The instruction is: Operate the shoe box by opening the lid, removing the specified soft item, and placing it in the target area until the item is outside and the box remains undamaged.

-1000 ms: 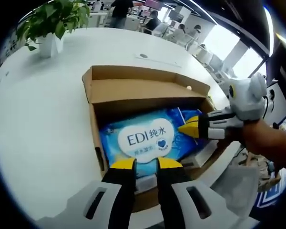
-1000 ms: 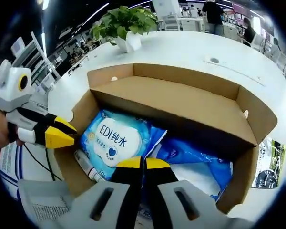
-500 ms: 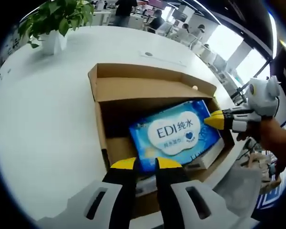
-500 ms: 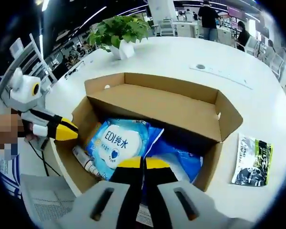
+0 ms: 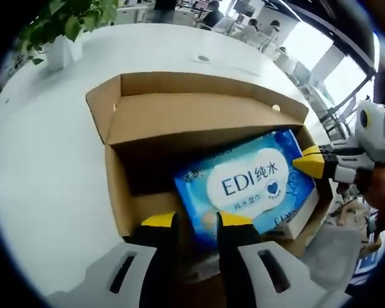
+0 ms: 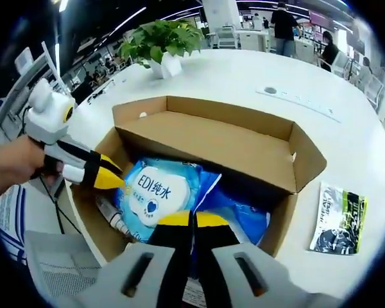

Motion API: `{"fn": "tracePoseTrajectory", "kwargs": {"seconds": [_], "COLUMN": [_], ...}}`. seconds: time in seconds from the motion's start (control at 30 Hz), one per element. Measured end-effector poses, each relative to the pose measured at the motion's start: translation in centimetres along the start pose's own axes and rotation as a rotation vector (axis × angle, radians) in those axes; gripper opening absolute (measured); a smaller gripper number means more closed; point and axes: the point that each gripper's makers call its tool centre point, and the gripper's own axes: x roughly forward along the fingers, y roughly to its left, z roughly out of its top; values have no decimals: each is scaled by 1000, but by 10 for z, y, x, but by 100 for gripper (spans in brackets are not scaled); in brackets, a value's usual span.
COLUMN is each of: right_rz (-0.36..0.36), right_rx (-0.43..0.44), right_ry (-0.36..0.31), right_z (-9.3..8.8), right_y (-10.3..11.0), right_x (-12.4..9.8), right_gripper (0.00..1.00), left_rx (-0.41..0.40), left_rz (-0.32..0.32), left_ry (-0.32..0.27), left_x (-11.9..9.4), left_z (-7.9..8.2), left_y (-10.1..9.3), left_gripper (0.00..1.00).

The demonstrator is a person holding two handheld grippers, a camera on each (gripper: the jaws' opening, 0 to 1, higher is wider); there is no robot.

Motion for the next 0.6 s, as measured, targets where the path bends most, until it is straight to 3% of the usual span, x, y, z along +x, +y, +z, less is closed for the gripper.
{"fn": "tracePoseTrajectory", "kwargs": {"seconds": [0.23, 0.3, 0.47, 0.6], "right_rz": [5, 6, 10, 13], "right_rx": [4, 9, 18, 19], "right_ry": [-1, -2, -1, -1], "right_z": [-2, -2, -5, -6], "right_y": [-4, -5, -7, -8], "right_x": [1, 1, 3, 5], "right_gripper": [0, 0, 0, 0], "left_rx": [19, 56, 104, 124], "left_rz": [3, 7, 31, 5], "left_ry": [33, 49, 54, 50], "left_x": [6, 7, 8, 12], "left_z": [-1, -3, -6, -9], "left_y": [2, 2, -3, -12], "left_gripper": [17, 16, 24, 15]}}
